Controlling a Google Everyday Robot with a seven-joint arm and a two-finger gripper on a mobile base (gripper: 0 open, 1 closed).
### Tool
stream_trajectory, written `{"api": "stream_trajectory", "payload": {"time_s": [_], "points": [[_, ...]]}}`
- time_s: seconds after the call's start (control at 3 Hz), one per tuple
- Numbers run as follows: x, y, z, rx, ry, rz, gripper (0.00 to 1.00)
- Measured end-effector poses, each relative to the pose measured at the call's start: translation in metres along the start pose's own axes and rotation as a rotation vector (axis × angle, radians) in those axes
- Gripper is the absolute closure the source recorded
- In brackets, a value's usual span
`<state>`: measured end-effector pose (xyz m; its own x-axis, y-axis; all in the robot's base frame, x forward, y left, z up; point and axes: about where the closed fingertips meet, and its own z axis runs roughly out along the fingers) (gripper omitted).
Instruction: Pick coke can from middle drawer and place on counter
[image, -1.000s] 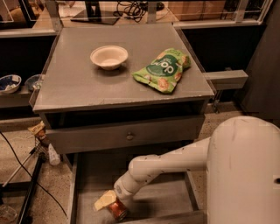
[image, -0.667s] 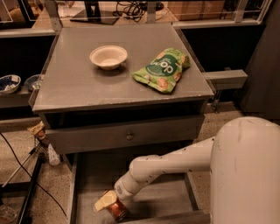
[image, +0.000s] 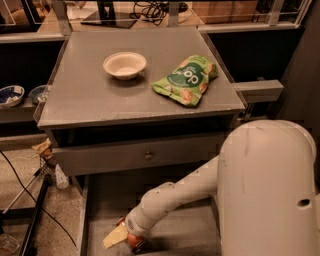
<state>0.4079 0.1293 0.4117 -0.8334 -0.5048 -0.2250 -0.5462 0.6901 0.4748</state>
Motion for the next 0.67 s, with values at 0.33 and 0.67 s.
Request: {"api": "stream_trajectory", "payload": {"time_s": [0.33, 0.67], "points": [[-0.004, -0.012, 0.015, 0.058, 0.015, 0.019, 0.00], [0.001, -0.017, 0.028, 0.016, 0.026, 0.041, 0.00]]}}
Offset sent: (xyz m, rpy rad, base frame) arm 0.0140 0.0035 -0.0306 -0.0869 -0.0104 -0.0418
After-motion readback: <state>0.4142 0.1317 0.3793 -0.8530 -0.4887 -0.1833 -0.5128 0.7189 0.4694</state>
